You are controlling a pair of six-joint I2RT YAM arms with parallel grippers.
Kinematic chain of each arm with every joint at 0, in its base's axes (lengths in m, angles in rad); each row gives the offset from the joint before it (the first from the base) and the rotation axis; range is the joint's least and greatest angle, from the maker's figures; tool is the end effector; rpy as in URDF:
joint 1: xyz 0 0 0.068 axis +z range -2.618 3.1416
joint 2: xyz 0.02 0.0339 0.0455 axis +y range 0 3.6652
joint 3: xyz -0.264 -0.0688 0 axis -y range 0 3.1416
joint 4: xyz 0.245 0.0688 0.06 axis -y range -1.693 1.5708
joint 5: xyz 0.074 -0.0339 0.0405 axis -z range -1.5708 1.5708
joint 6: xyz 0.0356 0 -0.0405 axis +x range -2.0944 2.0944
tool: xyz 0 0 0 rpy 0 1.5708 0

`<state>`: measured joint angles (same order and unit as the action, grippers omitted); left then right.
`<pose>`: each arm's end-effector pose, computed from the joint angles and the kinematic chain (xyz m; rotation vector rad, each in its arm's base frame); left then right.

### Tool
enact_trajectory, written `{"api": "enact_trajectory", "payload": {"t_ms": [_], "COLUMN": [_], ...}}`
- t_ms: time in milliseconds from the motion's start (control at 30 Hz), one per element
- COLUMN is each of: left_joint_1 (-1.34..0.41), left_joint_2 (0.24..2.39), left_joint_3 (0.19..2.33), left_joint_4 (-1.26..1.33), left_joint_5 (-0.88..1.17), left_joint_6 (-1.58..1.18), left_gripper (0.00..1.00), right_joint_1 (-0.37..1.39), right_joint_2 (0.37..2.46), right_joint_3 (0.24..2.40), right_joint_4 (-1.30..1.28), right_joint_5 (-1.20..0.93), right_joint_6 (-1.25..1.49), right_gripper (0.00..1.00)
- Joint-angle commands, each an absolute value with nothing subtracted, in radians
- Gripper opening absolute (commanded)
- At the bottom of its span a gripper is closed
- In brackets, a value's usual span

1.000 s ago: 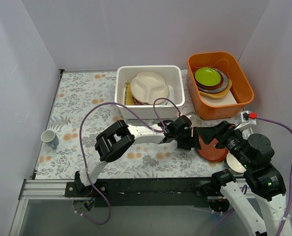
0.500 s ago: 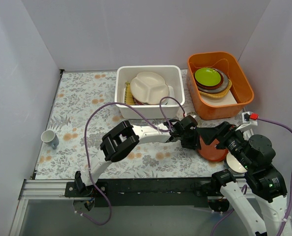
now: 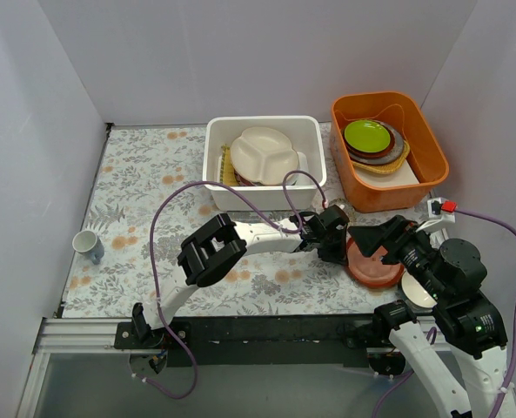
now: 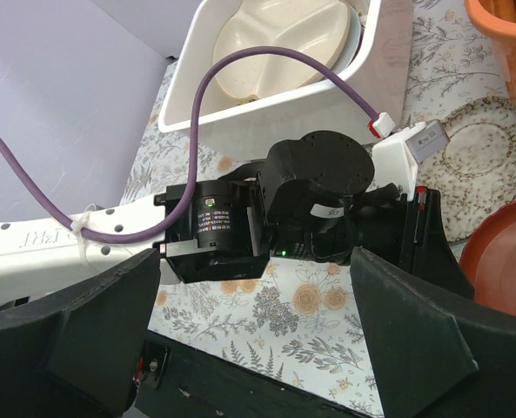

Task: Place the plates into the plastic bin on the countertop
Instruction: Pick up the plate from the corner of the board.

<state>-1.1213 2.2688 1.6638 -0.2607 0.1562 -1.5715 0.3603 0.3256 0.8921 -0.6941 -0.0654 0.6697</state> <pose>0.2106 -0.4492 0.1426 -0.5717 2.8746 -1.1019 0.0488 0.0209 0.3661 0.2220 1.7535 0.8160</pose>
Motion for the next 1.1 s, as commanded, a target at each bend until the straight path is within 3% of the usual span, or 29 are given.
{"api": "enact_trajectory", "payload": {"t_ms": [0,133,1067], "left_joint_1": [-1.126,-1.126,-1.112], "left_joint_2": [2.286,2.278,1.982], "left_joint_3": [1.664,1.651,1.459], "left_joint_4": [-0.31,-0.308,-0.4], "left_joint_5": [0.133,0.12,0.021], "left_joint_6": [-1.569,-1.574,-1.563], "left_gripper": [0.07,0.0,0.0], "right_joint_1": [0.364,0.364,0.364], "right_joint_2": [0.313,0.314,0.319], "right_joint_3": [0.902,0.896,0.851], "right_joint_4": [-0.664,-0.66,-0.618], "right_joint_5": [-0.057,-0.061,-0.095], "right_joint_6": [0.66,0.661,0.683], "right_gripper": [0.97,0.97,0.96]}}
